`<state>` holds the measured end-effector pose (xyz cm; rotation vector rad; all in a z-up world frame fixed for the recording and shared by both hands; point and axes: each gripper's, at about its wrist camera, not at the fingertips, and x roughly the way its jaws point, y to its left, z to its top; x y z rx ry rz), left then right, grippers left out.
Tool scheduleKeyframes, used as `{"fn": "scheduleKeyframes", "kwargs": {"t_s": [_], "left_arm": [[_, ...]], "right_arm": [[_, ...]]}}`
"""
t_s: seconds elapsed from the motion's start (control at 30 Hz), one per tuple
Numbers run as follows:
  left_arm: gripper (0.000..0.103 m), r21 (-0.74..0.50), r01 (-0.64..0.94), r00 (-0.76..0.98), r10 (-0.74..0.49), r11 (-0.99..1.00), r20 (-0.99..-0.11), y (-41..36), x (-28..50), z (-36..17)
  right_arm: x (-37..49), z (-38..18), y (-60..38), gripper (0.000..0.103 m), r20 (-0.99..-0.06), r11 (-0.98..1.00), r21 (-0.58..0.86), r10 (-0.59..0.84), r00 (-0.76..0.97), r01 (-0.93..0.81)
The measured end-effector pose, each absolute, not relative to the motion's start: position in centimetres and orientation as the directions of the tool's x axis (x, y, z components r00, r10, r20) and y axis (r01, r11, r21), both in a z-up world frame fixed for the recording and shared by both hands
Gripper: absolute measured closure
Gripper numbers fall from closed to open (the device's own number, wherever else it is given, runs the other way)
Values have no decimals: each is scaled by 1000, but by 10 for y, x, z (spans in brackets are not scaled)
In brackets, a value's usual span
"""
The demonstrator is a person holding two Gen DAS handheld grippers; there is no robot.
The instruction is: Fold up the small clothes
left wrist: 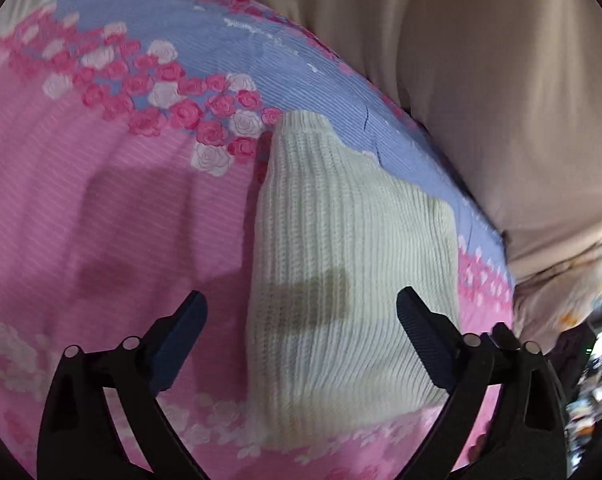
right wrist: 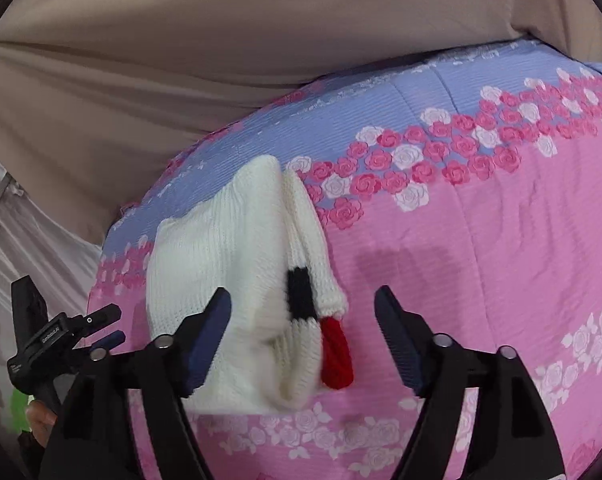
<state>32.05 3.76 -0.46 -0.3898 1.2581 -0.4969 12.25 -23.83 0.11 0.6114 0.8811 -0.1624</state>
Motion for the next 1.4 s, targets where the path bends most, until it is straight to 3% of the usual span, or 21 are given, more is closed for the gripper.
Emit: {"fn": "scheduleKeyframes", "kwargs": {"t_s": [0.07,0.13,0.17,0.2,0.23,0.3,0.33,0.37,0.47,0.53,0.6,0.7,0.77,0.83,0.97,1.0,1.03,1.07,1.27,1.37,1.4], "left_arm": [[8,-562,102,189,-570,821,-799,29,324,-20],[9,-572,72,149,-576,817,-804,16,329,-40],[14,-581,79,132,-586,810,-800,10,332,-47],[29,-590,101,116,-599,801,-792,4,332,-50],[33,-572,136,99,-585,809,-805,-3,334,-49],[53,-533,221,103,-563,817,-820,-15,335,-31],[54,-538,268,106,-579,799,-808,-19,334,-14],[55,-541,313,116,-597,781,-794,-22,333,2],[52,-487,400,160,-583,776,-797,-33,330,26],[45,-418,407,171,-518,812,-838,-47,332,9],[39,-347,378,149,-427,858,-892,-53,337,-22],[39,-384,337,183,-460,860,-869,-37,327,-18],[36,-336,352,236,-431,873,-871,-29,314,2],[27,-278,363,289,-391,890,-874,-19,299,15],[26,-240,339,244,-331,910,-911,-20,282,-2],[26,-252,324,227,-334,912,-915,-14,282,-7],[27,-259,311,212,-333,914,-919,-14,281,-14],[27,-258,301,206,-326,918,-923,-16,279,-18],[24,-202,286,211,-267,937,-940,-13,275,-39],[23,-180,293,215,-248,939,-945,-17,274,-38],[23,-171,296,217,-241,940,-946,-17,274,-35]], "right_arm": [[146,-6,-243,18,-764,816,455,151,627,357],[170,-26,-248,18,-780,804,470,185,598,364],[180,-37,-248,18,-791,800,474,203,577,368],[192,-51,-247,18,-807,791,478,224,547,381],[201,-64,-245,32,-819,783,486,252,515,389],[211,-78,-238,60,-821,780,506,304,483,369],[211,-74,-235,70,-825,791,490,283,490,367],[207,-60,-232,73,-804,790,507,287,521,345],[184,-12,-229,76,-724,783,552,278,631,288],[170,6,-225,72,-708,807,523,231,667,276],[175,-13,-224,63,-751,834,468,201,629,292],[187,-70,-235,63,-846,824,418,198,496,383],[168,-54,-244,63,-793,762,511,238,561,398],[148,-20,-240,58,-751,792,502,199,630,348],[128,-14,-219,48,-750,802,516,254,610,301],[130,-25,-212,49,-774,813,496,254,580,305],[134,-35,-207,73,-802,834,456,234,550,310],[141,-48,-202,80,-831,858,411,214,513,308],[154,-3,-207,85,-766,884,394,165,622,251],[158,-66,-213,83,-867,879,344,162,472,330],[152,-71,-219,84,-832,862,390,180,525,322]]}}
